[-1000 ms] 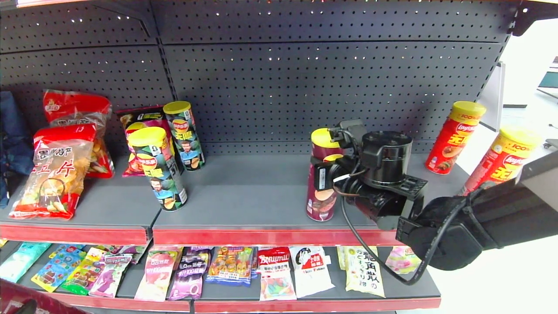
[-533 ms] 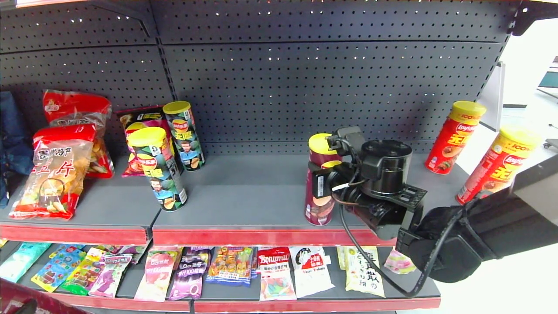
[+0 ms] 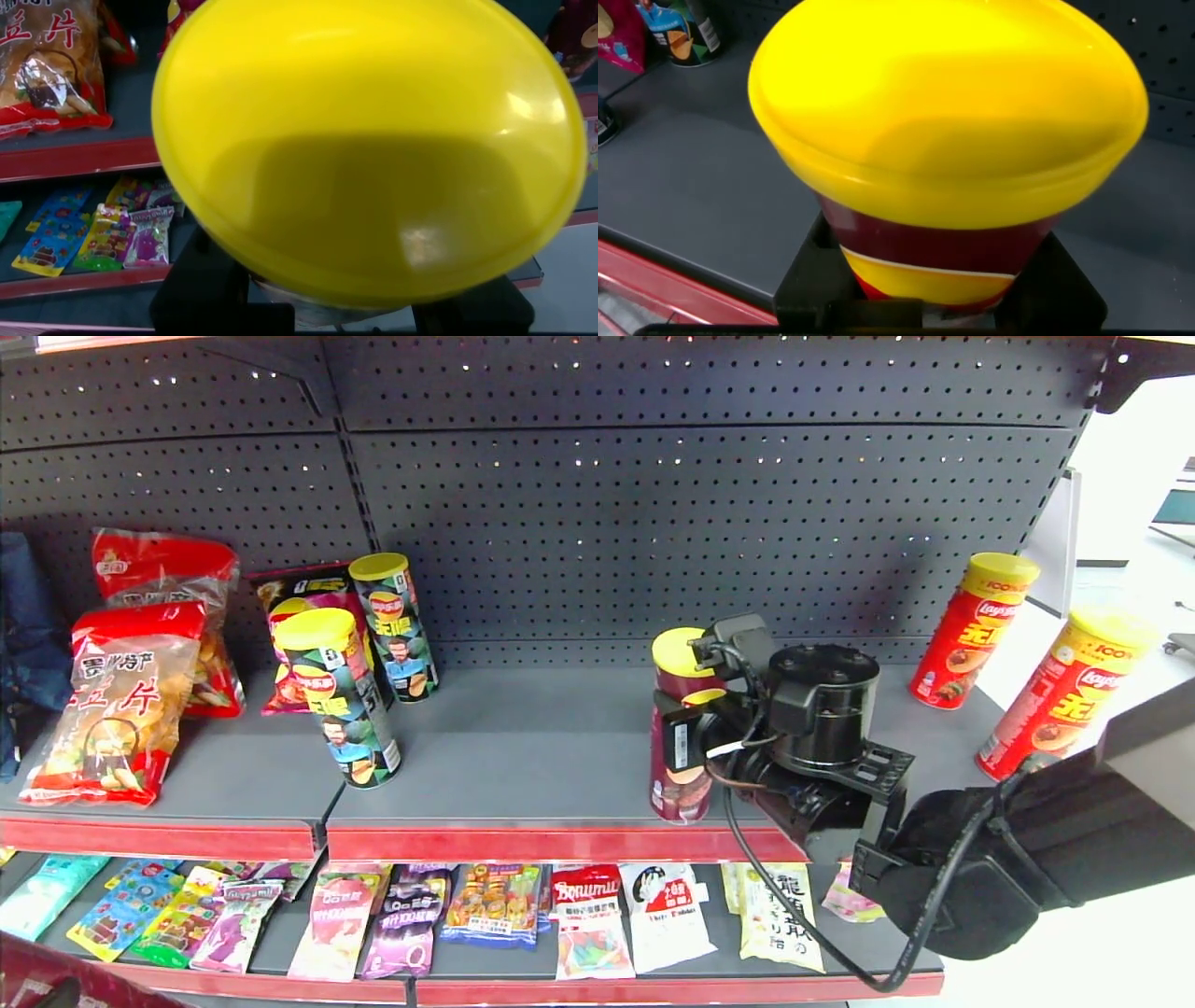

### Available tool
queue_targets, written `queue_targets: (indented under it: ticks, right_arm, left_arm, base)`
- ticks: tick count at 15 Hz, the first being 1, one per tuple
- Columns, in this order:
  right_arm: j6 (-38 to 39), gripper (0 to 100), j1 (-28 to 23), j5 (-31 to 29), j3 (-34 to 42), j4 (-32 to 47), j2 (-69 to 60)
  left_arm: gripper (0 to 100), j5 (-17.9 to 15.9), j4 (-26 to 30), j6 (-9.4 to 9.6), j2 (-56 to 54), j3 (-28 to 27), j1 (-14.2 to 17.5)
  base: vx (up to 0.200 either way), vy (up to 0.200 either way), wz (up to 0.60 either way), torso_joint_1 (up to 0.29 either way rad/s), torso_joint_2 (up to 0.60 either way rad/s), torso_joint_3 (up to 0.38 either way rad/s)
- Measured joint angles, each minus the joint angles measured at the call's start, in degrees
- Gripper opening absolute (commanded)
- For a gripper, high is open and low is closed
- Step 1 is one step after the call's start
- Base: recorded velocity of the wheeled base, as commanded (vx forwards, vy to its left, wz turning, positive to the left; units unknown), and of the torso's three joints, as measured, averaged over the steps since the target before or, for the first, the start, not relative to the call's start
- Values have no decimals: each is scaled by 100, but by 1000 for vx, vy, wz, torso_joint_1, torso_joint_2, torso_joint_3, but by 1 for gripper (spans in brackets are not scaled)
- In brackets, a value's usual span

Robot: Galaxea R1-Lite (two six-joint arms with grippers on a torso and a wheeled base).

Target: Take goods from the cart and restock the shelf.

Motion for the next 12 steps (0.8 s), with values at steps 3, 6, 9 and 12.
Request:
queue_targets:
  ticks: [3, 6, 9, 12]
  right_arm:
    - [-24, 0, 22, -11, 28, -165, 20]
    - [-108, 0, 2, -9, 127, -260, 33]
    - [-128, 0, 13, -11, 202, -271, 12]
    - [-128, 0, 30, -16, 279, -343, -7]
  left_arm:
    - [0, 0, 0, 0, -2, 2, 0]
    - [0, -2, 0, -2, -2, 6, 0]
    - [0, -2, 0, -2, -2, 5, 0]
    - [0, 0, 0, 0, -2, 0, 0]
  base:
    - [0, 0, 0, 0, 0, 0]
    - [0, 0, 0, 0, 0, 0]
    - [0, 0, 0, 0, 0, 0]
    - [0, 0, 0, 0, 0, 0]
